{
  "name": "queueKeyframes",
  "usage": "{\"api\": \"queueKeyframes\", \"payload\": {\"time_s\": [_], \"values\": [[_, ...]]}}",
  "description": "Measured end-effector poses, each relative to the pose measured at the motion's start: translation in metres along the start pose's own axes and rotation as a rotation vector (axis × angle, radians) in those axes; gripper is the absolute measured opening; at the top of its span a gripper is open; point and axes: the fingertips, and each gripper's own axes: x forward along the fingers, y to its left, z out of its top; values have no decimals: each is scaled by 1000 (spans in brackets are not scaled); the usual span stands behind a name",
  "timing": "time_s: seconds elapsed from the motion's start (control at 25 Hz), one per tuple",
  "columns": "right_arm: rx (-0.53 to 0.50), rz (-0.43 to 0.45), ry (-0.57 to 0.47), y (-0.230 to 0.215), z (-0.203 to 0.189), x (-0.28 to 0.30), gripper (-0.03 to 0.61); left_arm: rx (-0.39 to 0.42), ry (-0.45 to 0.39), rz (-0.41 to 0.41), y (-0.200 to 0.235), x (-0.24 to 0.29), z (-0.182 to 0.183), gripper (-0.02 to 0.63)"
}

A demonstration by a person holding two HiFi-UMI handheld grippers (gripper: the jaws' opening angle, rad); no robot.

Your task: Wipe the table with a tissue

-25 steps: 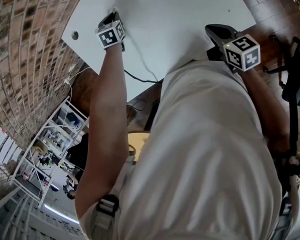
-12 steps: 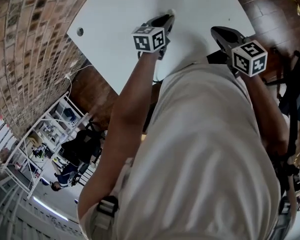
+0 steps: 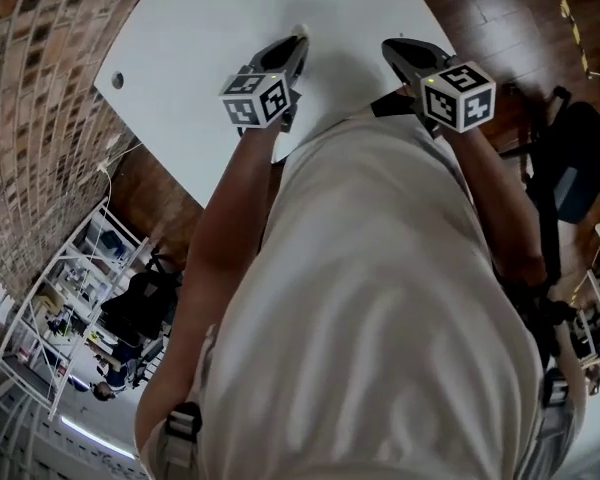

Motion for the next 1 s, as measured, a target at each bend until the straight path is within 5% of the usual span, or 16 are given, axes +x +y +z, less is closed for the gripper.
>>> {"api": "queueKeyframes", "payload": {"time_s": [0.16, 0.52, 1.0], "values": [[3, -6, -26, -21, 8, -20, 9, 8, -9, 15, -18, 19, 6, 61], [63, -117, -81, -78, 16, -70, 9, 121, 121, -199, -109, 82, -5, 61], [12, -149, -62, -91, 6, -83, 9, 290, 205, -162, -128, 112, 3, 61]]}}
